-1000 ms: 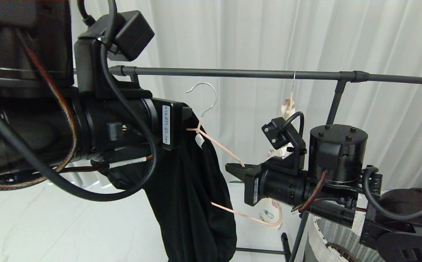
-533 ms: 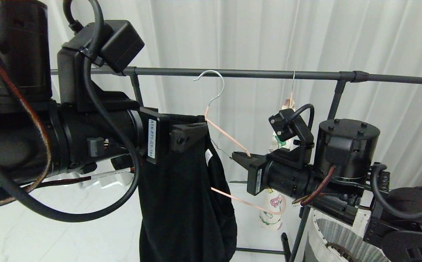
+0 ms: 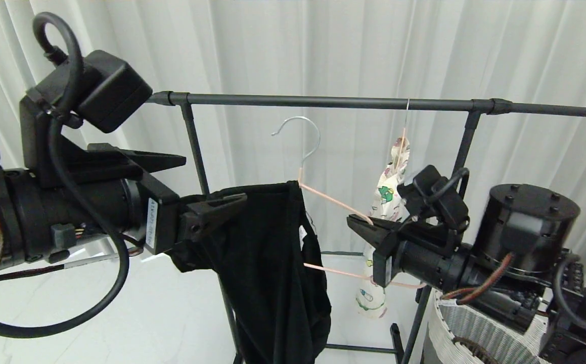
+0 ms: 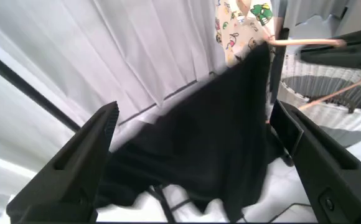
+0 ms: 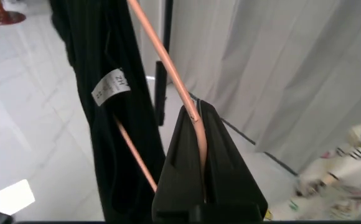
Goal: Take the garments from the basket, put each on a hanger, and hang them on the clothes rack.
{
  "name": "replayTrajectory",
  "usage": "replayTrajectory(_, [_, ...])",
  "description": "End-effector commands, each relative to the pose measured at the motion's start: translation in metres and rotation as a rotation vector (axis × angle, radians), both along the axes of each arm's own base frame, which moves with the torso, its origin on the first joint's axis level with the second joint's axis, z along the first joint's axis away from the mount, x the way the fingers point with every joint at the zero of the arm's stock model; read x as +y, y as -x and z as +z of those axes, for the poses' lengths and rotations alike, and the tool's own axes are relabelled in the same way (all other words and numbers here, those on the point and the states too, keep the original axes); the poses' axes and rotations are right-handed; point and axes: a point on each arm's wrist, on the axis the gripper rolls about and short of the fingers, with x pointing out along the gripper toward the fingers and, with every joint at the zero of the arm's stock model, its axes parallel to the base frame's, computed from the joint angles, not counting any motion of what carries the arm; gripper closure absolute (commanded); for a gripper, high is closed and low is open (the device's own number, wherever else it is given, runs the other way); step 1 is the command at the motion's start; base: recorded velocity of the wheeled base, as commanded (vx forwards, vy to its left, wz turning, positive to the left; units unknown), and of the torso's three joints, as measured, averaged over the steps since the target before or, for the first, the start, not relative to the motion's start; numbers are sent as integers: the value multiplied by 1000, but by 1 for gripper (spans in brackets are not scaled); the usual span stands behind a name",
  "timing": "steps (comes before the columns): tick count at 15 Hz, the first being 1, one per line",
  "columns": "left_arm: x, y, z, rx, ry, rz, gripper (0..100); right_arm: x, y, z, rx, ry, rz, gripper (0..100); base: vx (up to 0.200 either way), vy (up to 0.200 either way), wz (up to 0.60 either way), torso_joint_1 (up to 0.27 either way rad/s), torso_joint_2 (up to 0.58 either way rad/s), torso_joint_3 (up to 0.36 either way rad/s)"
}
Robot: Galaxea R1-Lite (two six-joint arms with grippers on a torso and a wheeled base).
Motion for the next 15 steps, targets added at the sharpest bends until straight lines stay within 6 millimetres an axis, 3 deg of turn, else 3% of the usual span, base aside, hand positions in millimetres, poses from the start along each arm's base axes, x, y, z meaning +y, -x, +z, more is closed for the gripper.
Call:
replayTrajectory(1, [11,4,-7,-23,-9,-20,0,-26,22,-6,-33,27,13,100,0,0,0,0,0,0])
replayTrajectory(4, [11,9,-34,-1,-90,-175,0,-44,40,-7,-72,61,39,100,0,0,0,0,0,0])
replayTrajectory(7, [-2,16,-42,38,-74,-348,0,-50,55,-8,-95,78,73,100,0,0,0,0,0,0])
replayTrajectory(11, [-15,17,-53,83,-91,-421,0,-45,62,-7,-119,88,113,100,0,0,0,0,0,0])
replayTrajectory(15, [-14,19,-69,139,-118,-428,0,-42,68,-4,-143,87,142,100,0,0,0,0,0,0])
